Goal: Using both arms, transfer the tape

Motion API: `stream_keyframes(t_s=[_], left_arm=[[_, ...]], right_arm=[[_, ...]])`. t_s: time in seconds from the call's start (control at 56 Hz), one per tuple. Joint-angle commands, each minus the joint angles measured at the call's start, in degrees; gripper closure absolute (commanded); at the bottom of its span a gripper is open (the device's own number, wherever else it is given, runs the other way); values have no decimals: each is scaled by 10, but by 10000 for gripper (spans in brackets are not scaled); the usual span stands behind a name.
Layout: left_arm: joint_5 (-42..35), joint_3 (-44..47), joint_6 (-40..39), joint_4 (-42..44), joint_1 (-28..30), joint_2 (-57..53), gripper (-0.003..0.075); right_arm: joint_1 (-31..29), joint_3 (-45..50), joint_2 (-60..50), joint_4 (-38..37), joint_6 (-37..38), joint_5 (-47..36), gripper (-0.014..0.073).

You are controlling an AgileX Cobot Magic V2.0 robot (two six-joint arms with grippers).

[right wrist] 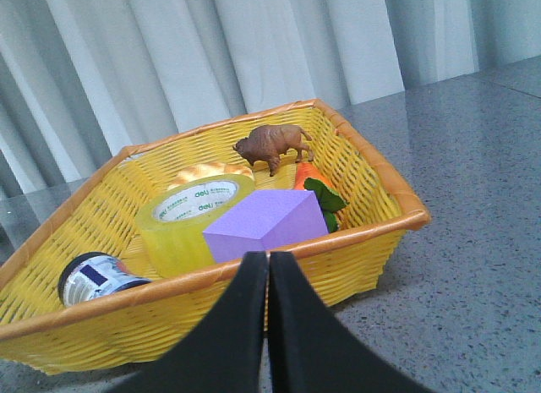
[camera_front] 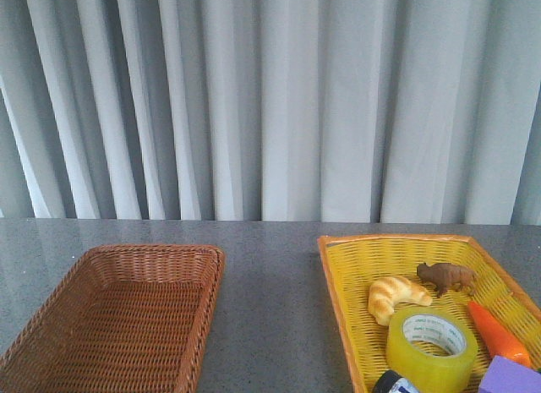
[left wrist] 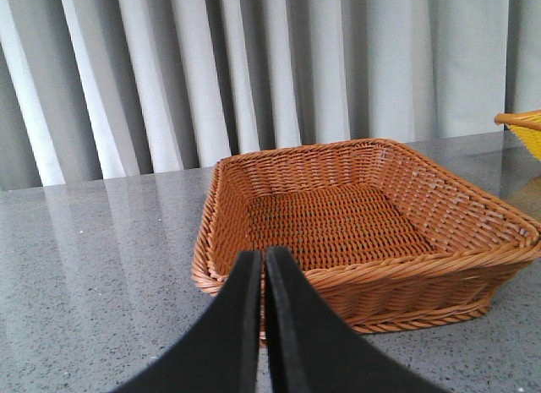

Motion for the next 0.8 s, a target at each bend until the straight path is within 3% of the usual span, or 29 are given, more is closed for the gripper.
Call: stream_keyframes(t_s=[0.0, 0.786], left_arm=[[-42, -5, -1, -3, 2, -3, 725], [-42, -5, -1, -3, 2, -3, 725]], right_arm=[[-3, 2, 6, -2, -5, -46, 598], [-3, 2, 6, 15, -2, -50, 598]])
